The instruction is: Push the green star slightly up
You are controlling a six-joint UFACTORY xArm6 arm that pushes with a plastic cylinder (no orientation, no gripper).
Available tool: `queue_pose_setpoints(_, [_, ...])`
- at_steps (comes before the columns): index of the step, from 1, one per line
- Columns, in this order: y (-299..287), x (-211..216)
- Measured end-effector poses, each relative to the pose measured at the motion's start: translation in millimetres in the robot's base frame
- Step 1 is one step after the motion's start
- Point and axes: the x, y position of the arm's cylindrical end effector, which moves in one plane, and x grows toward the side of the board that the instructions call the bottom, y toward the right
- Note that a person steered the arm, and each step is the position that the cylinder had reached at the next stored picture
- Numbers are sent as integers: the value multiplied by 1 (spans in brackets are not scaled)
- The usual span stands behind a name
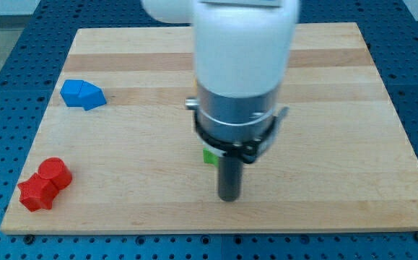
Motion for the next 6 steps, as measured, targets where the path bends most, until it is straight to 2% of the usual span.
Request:
queue_pose_setpoints(4, [-10,-92])
queue_pose_setpoints(6, [-34,-92])
